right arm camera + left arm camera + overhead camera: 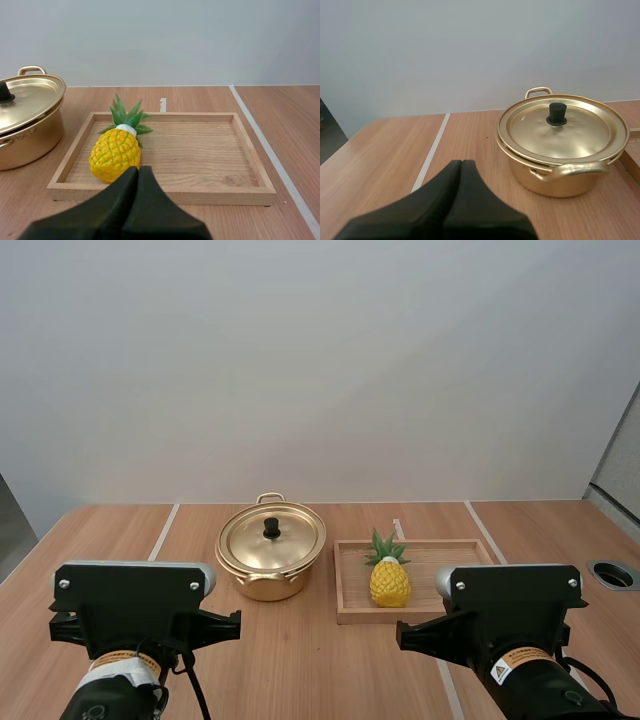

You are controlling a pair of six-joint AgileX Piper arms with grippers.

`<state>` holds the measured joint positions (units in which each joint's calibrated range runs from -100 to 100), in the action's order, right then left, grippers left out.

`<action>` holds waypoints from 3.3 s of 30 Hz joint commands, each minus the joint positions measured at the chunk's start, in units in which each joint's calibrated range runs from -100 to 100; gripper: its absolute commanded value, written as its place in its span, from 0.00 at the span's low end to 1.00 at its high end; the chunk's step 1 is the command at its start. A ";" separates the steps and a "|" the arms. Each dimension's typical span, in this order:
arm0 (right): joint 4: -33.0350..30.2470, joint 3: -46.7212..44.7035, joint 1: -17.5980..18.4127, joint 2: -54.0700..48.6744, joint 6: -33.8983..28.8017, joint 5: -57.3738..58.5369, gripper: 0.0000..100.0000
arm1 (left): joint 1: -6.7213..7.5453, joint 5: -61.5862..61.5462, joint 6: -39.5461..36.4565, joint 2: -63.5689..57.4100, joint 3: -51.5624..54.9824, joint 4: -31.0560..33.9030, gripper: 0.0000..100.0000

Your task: Open the pot, put the pineapple inside, and close it

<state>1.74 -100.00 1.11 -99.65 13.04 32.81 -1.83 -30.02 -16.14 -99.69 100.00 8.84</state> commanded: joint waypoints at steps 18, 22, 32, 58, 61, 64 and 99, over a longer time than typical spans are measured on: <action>0.07 0.00 -0.05 -0.35 0.00 -1.54 0.00 | 0.10 0.65 0.11 -0.31 0.00 0.20 0.00; 0.07 0.00 -0.05 -0.35 0.00 -1.54 0.00 | 0.10 0.65 0.11 -0.31 0.00 0.20 0.00; 0.07 0.00 -0.05 -0.35 0.00 -1.54 0.00 | 0.10 0.65 0.11 -0.31 0.00 0.20 0.00; 0.07 0.00 -0.05 -0.35 0.00 -1.54 0.00 | 0.10 0.65 0.11 -0.31 0.00 0.20 0.00; 0.07 0.00 -0.05 -0.35 0.00 -1.54 0.00 | 0.10 0.65 0.11 -0.31 0.00 0.20 0.00; 0.07 0.00 -0.05 -0.35 0.00 -1.54 0.00 | 0.10 0.65 0.11 -0.31 0.00 0.20 0.00; -0.37 16.80 -0.05 -0.35 0.00 -8.79 0.00 | 0.10 36.21 3.52 -0.31 -5.87 -7.29 0.00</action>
<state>0.00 -88.27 1.11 -99.65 13.04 19.13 -1.83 4.81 -13.04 -99.69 96.81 2.06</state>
